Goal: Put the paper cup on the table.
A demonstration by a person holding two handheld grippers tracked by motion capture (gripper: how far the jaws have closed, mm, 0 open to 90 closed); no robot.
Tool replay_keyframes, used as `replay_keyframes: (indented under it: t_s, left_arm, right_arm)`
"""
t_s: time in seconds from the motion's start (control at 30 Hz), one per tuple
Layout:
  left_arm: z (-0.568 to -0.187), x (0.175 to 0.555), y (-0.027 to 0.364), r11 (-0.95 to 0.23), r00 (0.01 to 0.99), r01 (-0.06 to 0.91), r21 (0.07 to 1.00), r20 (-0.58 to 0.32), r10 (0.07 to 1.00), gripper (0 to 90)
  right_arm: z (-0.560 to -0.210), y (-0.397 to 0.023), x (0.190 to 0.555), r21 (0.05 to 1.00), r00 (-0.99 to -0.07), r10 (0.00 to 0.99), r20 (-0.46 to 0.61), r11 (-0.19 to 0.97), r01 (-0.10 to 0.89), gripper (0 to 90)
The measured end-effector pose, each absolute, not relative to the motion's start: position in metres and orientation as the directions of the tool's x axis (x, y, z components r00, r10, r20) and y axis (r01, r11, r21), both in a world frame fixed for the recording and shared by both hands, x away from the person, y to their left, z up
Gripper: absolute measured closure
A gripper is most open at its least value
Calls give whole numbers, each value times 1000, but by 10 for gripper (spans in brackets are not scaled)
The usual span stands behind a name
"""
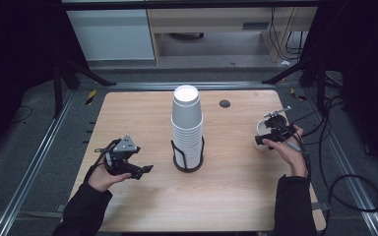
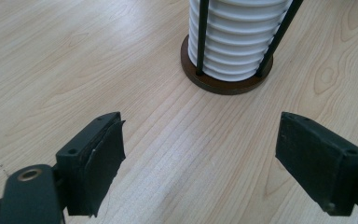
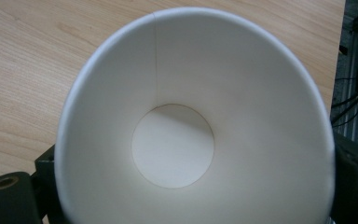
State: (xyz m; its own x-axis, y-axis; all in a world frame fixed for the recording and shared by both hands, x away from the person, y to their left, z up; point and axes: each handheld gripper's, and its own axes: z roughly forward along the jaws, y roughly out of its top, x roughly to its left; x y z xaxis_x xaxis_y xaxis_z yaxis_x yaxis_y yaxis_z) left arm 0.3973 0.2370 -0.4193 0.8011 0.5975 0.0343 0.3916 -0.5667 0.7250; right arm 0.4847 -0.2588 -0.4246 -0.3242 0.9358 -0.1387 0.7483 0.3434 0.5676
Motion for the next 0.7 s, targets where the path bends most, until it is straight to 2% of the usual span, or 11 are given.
replay_keyframes:
  t_s: [0.4,0.7]
  left_arm:
    - [-420,397,236,-572,805,391,721,34,592,147]
    - [-420,397,236,-574,807,390,720,33,590,147]
  right_arm:
    - [-439,-258,487,517,-337,931,-139,358,778,80]
    - [-441,-258,488,515,-337,931,-137,358,779,75]
